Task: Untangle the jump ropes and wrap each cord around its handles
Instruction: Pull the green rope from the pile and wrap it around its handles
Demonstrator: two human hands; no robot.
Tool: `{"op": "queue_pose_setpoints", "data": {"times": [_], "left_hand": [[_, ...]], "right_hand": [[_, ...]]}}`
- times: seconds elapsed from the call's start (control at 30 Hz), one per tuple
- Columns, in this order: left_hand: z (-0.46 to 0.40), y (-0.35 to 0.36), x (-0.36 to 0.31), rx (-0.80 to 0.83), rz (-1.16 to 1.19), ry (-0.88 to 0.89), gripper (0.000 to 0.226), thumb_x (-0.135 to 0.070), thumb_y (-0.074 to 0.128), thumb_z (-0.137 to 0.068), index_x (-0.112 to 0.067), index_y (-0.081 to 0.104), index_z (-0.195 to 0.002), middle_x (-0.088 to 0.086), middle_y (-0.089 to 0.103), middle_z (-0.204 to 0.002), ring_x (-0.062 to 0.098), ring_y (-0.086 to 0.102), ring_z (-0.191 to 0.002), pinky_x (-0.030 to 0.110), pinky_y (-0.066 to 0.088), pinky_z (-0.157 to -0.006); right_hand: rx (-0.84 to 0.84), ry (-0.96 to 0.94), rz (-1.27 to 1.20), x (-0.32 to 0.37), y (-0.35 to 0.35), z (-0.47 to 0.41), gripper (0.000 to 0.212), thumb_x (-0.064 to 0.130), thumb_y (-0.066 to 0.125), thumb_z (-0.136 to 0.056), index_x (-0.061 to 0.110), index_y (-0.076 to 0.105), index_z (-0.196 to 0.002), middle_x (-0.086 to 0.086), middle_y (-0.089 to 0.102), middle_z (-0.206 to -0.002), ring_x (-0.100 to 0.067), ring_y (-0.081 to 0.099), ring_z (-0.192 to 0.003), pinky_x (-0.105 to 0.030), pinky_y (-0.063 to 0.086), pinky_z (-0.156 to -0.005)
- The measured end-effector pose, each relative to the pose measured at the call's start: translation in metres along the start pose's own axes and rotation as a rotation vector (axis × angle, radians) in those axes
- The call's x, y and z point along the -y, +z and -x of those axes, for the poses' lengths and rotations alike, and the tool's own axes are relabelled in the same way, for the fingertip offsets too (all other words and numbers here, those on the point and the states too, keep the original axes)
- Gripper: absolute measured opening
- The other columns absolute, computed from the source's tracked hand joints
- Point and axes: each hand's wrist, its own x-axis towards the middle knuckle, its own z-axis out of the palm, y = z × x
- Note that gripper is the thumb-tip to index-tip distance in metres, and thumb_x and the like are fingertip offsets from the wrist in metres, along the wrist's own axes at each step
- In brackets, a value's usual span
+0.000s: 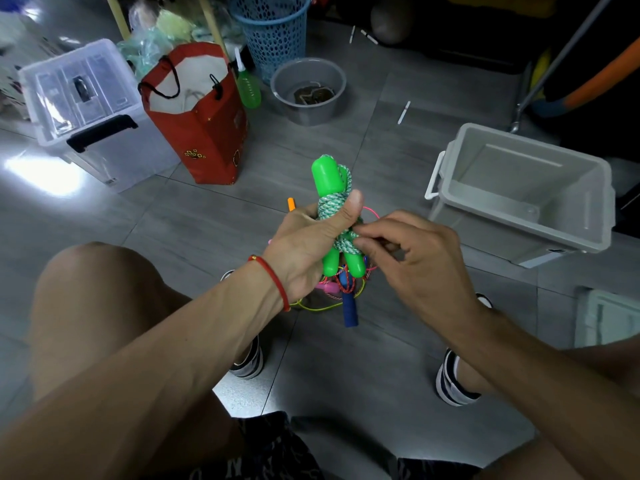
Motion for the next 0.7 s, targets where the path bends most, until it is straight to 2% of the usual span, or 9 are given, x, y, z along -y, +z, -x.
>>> {"op": "queue_pose_setpoints", "data": {"times": [0.07, 0.13, 0.23, 0.3, 0.37, 0.47, 0.53, 0.6, 0.7], "left_hand": [[0.003, -0.002, -0.006, 0.058, -0.011, -0.013, 0.055, -0.030, 0.069, -0.092, 0.014, 0.055, -0.121, 0.027, 0.059, -0.109, 0.039, 0.056, -0.099, 0.060, 0.046, -0.097], [0.005, -0.005, -0.011, 0.100, -0.039, -0.018, 0.058, -0.028, 0.066, -0.093, 0.016, 0.051, -0.128, 0.028, 0.058, -0.114, 0.039, 0.055, -0.103, 0.061, 0.043, -0.101], [0.007, -0.004, -0.013, 0.104, -0.041, -0.019, 0.055, -0.022, 0.061, -0.096, 0.017, 0.046, -0.132, 0.028, 0.056, -0.115, 0.037, 0.056, -0.102, 0.045, 0.055, -0.088], [0.007, -0.003, -0.014, 0.108, -0.042, -0.034, 0.054, -0.020, 0.060, -0.097, 0.019, 0.046, -0.132, 0.028, 0.056, -0.114, 0.037, 0.057, -0.101, 0.039, 0.059, -0.079], [0.007, -0.003, -0.015, 0.110, -0.064, -0.054, 0.054, -0.021, 0.061, -0.097, 0.019, 0.047, -0.131, 0.027, 0.058, -0.111, 0.034, 0.060, -0.096, 0.038, 0.059, -0.078], [0.006, -0.003, -0.017, 0.103, -0.078, -0.077, 0.054, -0.024, 0.061, -0.096, 0.018, 0.050, -0.129, 0.022, 0.058, -0.102, 0.028, 0.063, -0.079, 0.032, 0.057, -0.066], [0.004, -0.004, -0.015, 0.095, -0.077, -0.091, 0.055, -0.024, 0.061, -0.096, 0.017, 0.050, -0.130, 0.022, 0.058, -0.102, 0.030, 0.061, -0.083, 0.034, 0.055, -0.068], [0.003, -0.005, -0.014, 0.084, -0.065, -0.116, 0.054, -0.025, 0.062, -0.095, 0.015, 0.051, -0.130, 0.021, 0.058, -0.104, 0.031, 0.058, -0.091, 0.037, 0.054, -0.074], [0.004, -0.006, -0.012, 0.081, -0.036, -0.153, 0.048, -0.026, 0.064, -0.094, 0.007, 0.056, -0.127, 0.019, 0.060, -0.099, 0.027, 0.063, -0.079, 0.035, 0.058, -0.068]], "right_hand": [[0.025, 0.105, -0.118, 0.000, -0.002, -0.001, 0.012, 0.010, 0.080, -0.083, 0.009, 0.074, -0.093, 0.001, 0.070, -0.080, -0.009, 0.065, -0.069, -0.029, 0.056, -0.070], [0.054, 0.181, -0.233, -0.001, -0.004, -0.002, 0.012, 0.007, 0.080, -0.082, 0.011, 0.072, -0.089, 0.002, 0.070, -0.076, -0.013, 0.068, -0.067, -0.038, 0.059, -0.067], [0.046, 0.168, -0.256, -0.002, -0.006, -0.002, 0.008, 0.006, 0.080, -0.082, 0.010, 0.073, -0.082, -0.001, 0.070, -0.073, -0.019, 0.068, -0.063, -0.044, 0.058, -0.060], [0.052, 0.039, -0.109, -0.004, -0.009, -0.001, 0.008, 0.005, 0.078, -0.084, 0.008, 0.072, -0.079, -0.003, 0.067, -0.072, -0.019, 0.065, -0.063, -0.041, 0.053, -0.060], [0.094, -0.139, 0.060, -0.006, -0.013, -0.001, 0.008, 0.005, 0.074, -0.088, 0.007, 0.072, -0.080, -0.004, 0.066, -0.077, -0.022, 0.063, -0.068, -0.039, 0.051, -0.063], [0.157, -0.307, 0.180, -0.012, -0.016, -0.001, 0.004, 0.001, 0.070, -0.090, 0.004, 0.071, -0.088, -0.009, 0.067, -0.088, -0.027, 0.064, -0.076, -0.041, 0.053, -0.067], [0.150, -0.288, 0.169, -0.014, -0.014, 0.000, 0.003, 0.002, 0.071, -0.090, 0.004, 0.072, -0.089, -0.008, 0.066, -0.090, -0.025, 0.064, -0.076, -0.041, 0.053, -0.067], [0.107, -0.182, 0.104, -0.012, -0.011, 0.001, 0.003, 0.009, 0.073, -0.090, 0.007, 0.076, -0.091, -0.004, 0.067, -0.090, -0.020, 0.064, -0.076, -0.039, 0.053, -0.069], [0.085, -0.113, 0.043, -0.009, -0.005, 0.004, 0.006, 0.010, 0.073, -0.090, 0.007, 0.077, -0.093, -0.003, 0.070, -0.090, -0.016, 0.066, -0.078, -0.037, 0.056, -0.071]]}}
